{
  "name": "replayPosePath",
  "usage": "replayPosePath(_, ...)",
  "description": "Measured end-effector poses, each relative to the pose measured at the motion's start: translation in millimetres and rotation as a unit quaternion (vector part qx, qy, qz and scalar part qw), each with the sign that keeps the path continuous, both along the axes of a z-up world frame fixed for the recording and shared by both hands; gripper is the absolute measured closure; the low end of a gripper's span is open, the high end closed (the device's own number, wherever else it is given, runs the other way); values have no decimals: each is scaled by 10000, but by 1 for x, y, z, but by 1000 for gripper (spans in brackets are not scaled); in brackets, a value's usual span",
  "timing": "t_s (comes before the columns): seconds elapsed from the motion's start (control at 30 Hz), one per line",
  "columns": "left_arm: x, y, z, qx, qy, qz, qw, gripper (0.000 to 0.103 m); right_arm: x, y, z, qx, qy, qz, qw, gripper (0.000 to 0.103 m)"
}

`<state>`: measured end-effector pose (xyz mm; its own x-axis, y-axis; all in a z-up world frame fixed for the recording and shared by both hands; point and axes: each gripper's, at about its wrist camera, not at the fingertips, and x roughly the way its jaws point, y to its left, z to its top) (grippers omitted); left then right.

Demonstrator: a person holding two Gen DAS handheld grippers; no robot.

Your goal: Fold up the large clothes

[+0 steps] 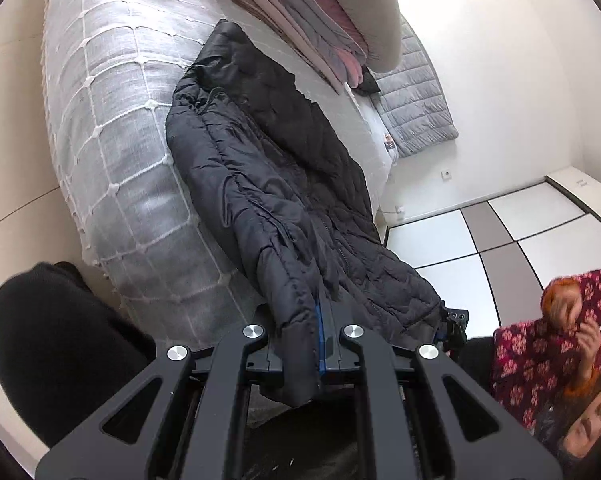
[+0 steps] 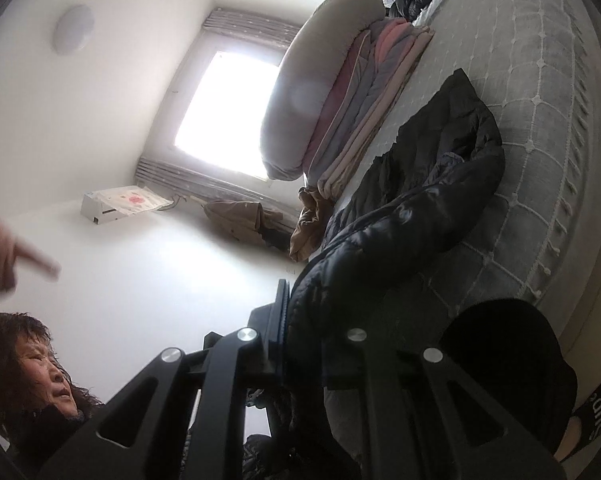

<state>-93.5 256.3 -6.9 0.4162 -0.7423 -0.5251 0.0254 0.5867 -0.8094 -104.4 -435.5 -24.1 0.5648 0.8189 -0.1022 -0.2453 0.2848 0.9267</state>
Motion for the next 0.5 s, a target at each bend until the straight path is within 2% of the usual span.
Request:
replayPosePath(0.07, -6, 1, -3, 37, 50, -42, 10000, 95, -8, -3, -5, -90, 52, 48, 9999, 90)
replayPosePath(0.13, -10, 2, -18, 75, 264, -188, 9994, 95, -11, 0, -20, -319, 336, 301, 9985, 90)
replayPosePath(0.17, -11, 3, -28, 116, 434, -278, 9986, 94, -11, 2, -27, -450, 537, 402, 9967, 86)
replayPosePath(0.2, -13, 6, -41, 194, 691, -300, 9970, 93, -14, 1, -43, -794, 941, 521, 9910, 80)
replayPosePath(0.27, -14, 15, -56, 321, 1009, -295, 9939, 92, -18, -11, -62, -1340, 1537, 229, 9787, 70)
replayPosePath(0.33, -17, 28, -60, 338, 1147, -136, 9927, 91, -24, -32, -68, -1681, 1948, -307, 9658, 68)
replayPosePath(0.4, -16, 40, -47, 721, 1106, -33, 9912, 90, -22, -47, -55, -1825, 1919, -743, 9614, 57)
replayPosePath(0.43, -15, 46, -40, 805, 1092, 15, 9907, 89, -18, -48, -45, -1825, 1775, -786, 9639, 55)
replayPosePath(0.5, -12, 67, -19, 1019, 975, 269, 9896, 89, -2, -41, -23, -1875, 1454, -707, 9689, 43)
